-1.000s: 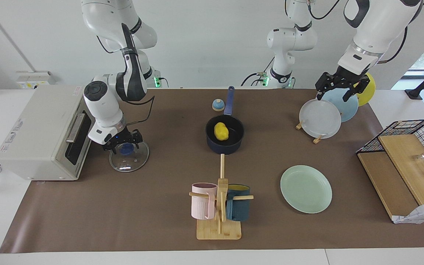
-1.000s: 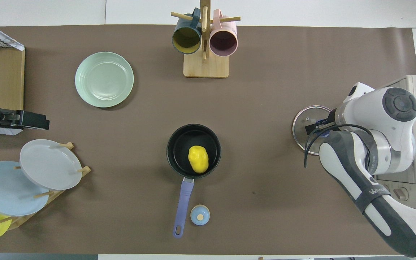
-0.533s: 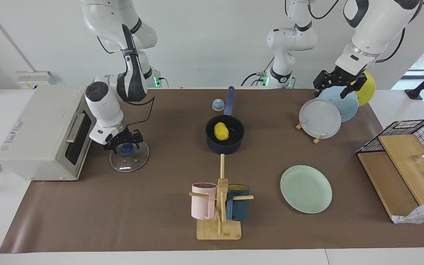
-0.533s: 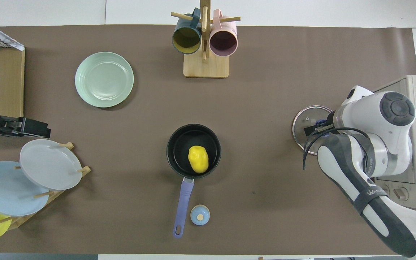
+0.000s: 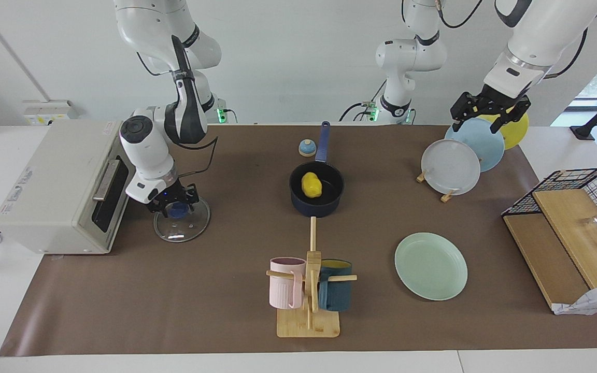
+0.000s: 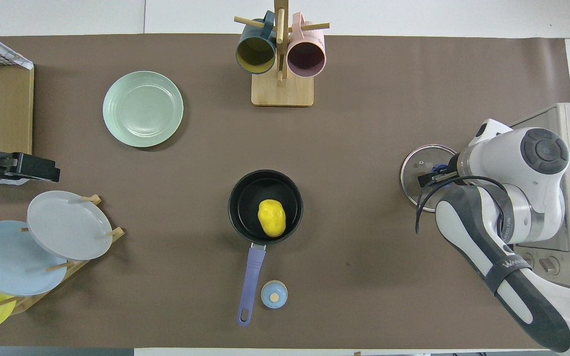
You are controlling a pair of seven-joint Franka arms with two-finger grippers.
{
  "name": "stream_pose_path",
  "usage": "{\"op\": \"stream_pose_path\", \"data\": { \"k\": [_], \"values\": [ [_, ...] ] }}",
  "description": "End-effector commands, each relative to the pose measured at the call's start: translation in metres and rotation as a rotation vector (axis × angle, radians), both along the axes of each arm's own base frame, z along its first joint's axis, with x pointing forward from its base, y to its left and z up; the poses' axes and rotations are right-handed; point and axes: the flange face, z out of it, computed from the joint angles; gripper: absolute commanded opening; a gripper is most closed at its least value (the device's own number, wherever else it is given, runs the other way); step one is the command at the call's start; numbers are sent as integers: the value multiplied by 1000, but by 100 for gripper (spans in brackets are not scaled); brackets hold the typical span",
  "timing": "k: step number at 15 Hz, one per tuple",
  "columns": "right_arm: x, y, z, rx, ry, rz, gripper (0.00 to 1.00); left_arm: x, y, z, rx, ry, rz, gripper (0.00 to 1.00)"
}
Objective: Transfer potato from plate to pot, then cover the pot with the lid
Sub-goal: 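Grasp the glass lid by its blue knob with the right gripper, then lift the lid and carry it over the saucepan with the right gripper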
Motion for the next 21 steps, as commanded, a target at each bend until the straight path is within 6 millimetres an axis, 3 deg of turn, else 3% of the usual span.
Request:
{"op": "stream_pose_path", "data": {
  "k": [1,3,6,9,11,15,17,19,21],
  "values": [
    [-5,-2,3,16,-5,-11,56,6,6,-3,16,6,-55,100],
    [-3,-2,7,16,9,-11,48,13,9,-5,12,-44,-64,100],
    [7,-1,21,15,32,-11,47,8,-3,-6,20,-11,12,100],
    [25,26,61,55,54,-22,47,5,-9,-6,29,4,15,100],
    [31,70,95,65,59,-57,47,6,1,-6,27,4,-3,100],
    [25,200,143,58,56,-184,47,7,8,-7,21,2,-2,100],
    [7,253,155,64,33,-205,47,7,9,-6,19,-1,5,100],
    [-14,299,154,75,24,-256,45,8,8,-4,19,-9,3,100],
    [-28,330,155,98,3,-290,43,6,7,-3,19,-9,0,100]
  ]
}}
